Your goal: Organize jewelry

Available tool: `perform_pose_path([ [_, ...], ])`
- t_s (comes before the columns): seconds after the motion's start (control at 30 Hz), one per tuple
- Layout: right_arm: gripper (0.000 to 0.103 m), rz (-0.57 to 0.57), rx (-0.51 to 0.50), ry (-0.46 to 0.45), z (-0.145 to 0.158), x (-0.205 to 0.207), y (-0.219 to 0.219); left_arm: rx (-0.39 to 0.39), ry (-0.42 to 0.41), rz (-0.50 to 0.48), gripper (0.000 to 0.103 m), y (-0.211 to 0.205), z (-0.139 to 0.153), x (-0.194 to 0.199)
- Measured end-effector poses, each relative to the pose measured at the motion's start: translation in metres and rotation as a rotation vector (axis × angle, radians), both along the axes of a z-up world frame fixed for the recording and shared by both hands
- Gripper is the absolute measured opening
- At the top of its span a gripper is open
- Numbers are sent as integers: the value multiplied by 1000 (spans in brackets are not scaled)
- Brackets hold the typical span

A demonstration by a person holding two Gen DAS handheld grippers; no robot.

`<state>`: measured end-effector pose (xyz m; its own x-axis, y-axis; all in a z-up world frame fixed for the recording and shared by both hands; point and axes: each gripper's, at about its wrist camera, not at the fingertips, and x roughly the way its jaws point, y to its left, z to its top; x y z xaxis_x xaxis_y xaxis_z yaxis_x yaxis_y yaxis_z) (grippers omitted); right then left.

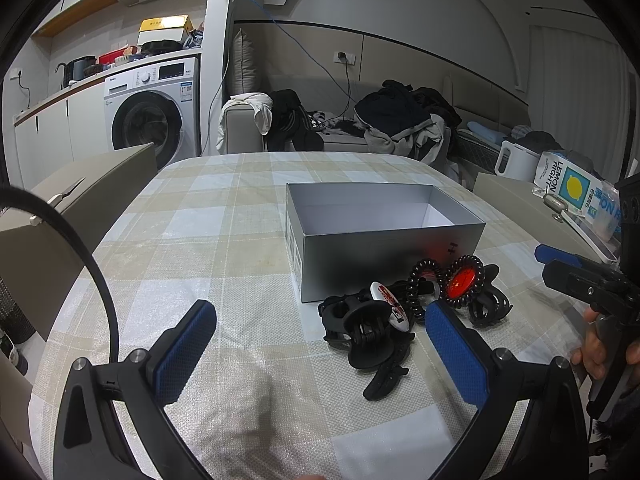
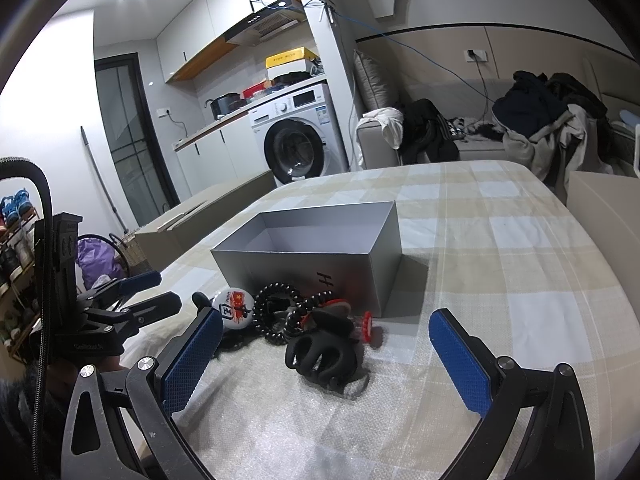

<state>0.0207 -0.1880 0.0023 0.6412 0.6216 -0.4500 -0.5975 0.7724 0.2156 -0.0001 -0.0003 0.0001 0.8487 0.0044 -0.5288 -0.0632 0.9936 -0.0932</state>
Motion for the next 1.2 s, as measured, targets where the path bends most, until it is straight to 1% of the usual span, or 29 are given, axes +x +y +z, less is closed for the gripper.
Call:
perform_pose_path([
  [1.2, 103, -3, 0, 5, -1, 0, 1, -1, 2, 0, 102, 0, 0, 0],
])
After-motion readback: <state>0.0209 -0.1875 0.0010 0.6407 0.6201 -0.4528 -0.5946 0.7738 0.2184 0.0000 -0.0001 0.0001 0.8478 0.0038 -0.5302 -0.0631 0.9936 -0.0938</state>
